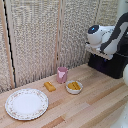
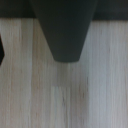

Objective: Extend the gripper towards the air fryer handle. Grasp the air fryer handle and pull it to open the air fryer. Release the air fryer handle and move the gripper to the bread. Grasp the bread with the gripper and move it to the air fryer basket. Release the bread inside the air fryer and retract the gripper.

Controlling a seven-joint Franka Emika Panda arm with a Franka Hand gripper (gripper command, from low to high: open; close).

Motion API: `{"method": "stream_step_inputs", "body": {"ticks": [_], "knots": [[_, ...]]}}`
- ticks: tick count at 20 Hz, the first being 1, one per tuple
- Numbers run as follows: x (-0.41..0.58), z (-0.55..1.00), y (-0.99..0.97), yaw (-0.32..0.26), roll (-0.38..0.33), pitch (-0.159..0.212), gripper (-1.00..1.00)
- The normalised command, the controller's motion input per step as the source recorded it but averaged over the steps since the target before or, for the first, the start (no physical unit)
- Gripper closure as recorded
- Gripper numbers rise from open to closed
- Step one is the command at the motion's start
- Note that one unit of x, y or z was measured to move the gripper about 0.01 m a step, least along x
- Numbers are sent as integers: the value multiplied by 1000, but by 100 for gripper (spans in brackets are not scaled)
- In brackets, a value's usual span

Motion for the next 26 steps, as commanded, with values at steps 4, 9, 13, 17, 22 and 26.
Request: {"method": "stream_step_inputs", "body": {"ticks": [4,9,13,17,22,26], "knots": [[93,0,-503,92,21,0,-100],[321,-3,-334,62,33,16,100],[247,0,-38,-32,0,33,100],[46,0,0,-4,0,1,100],[230,140,5,-49,27,6,100],[286,166,199,3,156,264,100]]}}
